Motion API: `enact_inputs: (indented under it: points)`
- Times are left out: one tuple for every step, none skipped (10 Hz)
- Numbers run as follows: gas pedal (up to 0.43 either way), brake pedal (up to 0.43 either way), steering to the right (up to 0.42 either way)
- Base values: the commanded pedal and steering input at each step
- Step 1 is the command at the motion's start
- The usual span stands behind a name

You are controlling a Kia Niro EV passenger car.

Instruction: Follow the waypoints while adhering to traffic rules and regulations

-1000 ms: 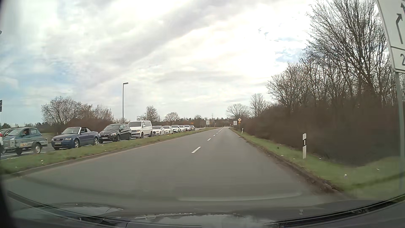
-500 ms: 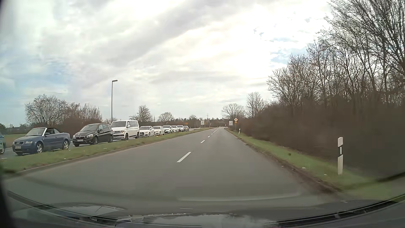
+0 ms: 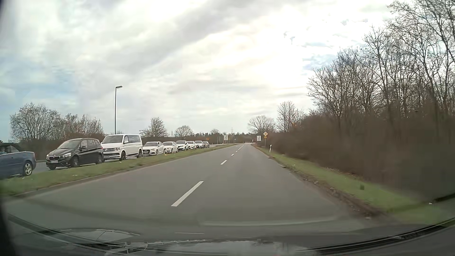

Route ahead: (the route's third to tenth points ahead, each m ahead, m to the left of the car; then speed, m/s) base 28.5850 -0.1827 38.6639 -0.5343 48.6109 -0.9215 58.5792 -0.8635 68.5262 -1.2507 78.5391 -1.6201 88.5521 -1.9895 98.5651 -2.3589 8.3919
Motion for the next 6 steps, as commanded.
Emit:
enact_inputs:
  points:
    - [0.358, 0.000, 0.006]
    - [0.358, 0.000, 0.006]
    - [0.358, 0.000, 0.006]
    - [0.358, 0.000, 0.006]
    - [0.358, 0.000, 0.006]
    - [0.370, 0.000, 0.006]
